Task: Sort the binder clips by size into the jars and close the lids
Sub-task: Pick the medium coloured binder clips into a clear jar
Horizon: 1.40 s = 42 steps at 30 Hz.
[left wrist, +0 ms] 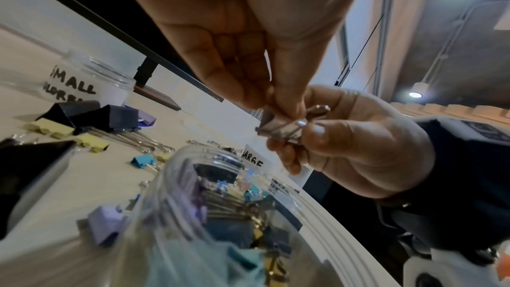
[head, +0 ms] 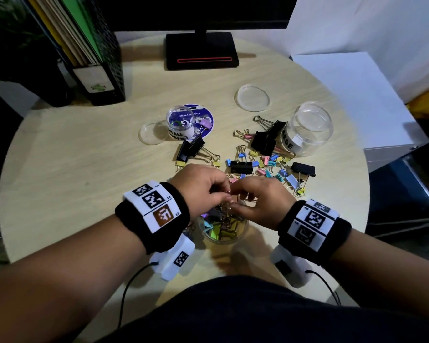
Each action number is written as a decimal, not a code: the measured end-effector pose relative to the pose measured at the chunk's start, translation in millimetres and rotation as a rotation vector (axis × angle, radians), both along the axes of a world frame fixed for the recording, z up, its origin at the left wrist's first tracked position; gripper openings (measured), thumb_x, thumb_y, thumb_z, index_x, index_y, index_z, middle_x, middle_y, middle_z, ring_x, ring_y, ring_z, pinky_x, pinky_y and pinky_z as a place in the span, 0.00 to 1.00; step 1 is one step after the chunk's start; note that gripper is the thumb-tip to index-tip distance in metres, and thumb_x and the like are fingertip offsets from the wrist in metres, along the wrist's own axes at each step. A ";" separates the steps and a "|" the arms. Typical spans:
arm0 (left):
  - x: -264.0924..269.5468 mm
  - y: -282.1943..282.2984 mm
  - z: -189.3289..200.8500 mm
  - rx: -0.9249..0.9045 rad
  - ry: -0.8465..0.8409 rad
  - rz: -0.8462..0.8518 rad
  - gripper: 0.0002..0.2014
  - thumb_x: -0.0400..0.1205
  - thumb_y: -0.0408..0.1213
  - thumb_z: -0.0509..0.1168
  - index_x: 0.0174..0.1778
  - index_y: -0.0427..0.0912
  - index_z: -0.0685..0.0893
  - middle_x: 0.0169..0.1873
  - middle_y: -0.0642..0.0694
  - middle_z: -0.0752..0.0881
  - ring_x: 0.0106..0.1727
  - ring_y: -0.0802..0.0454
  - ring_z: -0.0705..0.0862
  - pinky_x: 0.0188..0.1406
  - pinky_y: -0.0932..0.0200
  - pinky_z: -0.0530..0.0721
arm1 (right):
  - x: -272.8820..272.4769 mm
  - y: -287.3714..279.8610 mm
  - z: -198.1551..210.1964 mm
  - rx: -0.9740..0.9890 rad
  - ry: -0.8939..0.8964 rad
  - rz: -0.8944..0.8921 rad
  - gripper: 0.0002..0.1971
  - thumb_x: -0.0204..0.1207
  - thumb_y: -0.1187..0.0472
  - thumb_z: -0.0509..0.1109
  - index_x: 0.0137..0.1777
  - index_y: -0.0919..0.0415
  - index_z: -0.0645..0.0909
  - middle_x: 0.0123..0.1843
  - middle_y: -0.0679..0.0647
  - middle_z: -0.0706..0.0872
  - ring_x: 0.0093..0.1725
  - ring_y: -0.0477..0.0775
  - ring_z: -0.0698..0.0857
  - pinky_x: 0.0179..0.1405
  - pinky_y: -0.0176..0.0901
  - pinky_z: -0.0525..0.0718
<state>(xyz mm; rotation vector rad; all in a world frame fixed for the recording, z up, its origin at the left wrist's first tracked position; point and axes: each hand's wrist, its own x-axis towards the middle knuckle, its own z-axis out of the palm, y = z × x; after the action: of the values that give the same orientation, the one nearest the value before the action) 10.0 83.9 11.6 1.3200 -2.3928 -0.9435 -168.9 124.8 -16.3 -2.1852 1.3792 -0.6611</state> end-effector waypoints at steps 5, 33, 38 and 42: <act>3.1 -6.5 -1.9 0.081 -0.171 -0.051 0.14 0.71 0.44 0.75 0.52 0.52 0.86 0.45 0.59 0.80 0.52 0.55 0.81 0.52 0.61 0.77 | -4.1 0.2 -5.7 -0.008 0.086 -0.026 0.06 0.67 0.56 0.74 0.42 0.57 0.83 0.34 0.52 0.86 0.32 0.53 0.83 0.29 0.44 0.84; 5.1 9.1 -12.8 0.099 -0.584 -0.196 0.56 0.59 0.71 0.70 0.80 0.61 0.50 0.76 0.57 0.64 0.75 0.54 0.66 0.73 0.49 0.68 | -53.5 -27.7 -28.2 0.365 0.326 -0.426 0.24 0.71 0.72 0.62 0.68 0.55 0.77 0.65 0.55 0.80 0.59 0.56 0.82 0.59 0.46 0.81; 4.6 10.0 -11.8 0.123 -0.564 -0.210 0.52 0.61 0.70 0.70 0.78 0.68 0.48 0.67 0.56 0.69 0.67 0.53 0.71 0.66 0.50 0.73 | -49.2 -21.0 -31.9 0.408 0.420 -0.197 0.22 0.75 0.70 0.60 0.65 0.52 0.81 0.65 0.52 0.83 0.63 0.54 0.80 0.63 0.42 0.76; 1.8 10.5 -12.1 0.107 -0.581 -0.219 0.47 0.63 0.70 0.68 0.77 0.70 0.53 0.66 0.55 0.68 0.65 0.52 0.71 0.65 0.51 0.74 | -49.2 -22.9 -33.2 0.336 0.352 -0.301 0.20 0.75 0.69 0.63 0.64 0.51 0.81 0.65 0.52 0.80 0.63 0.56 0.80 0.60 0.43 0.77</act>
<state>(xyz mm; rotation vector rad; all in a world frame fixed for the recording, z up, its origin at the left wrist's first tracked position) 11.8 94.4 -0.5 1.5646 -3.0088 -0.8339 -218.1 101.9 -49.4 -1.8998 1.8701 -0.1213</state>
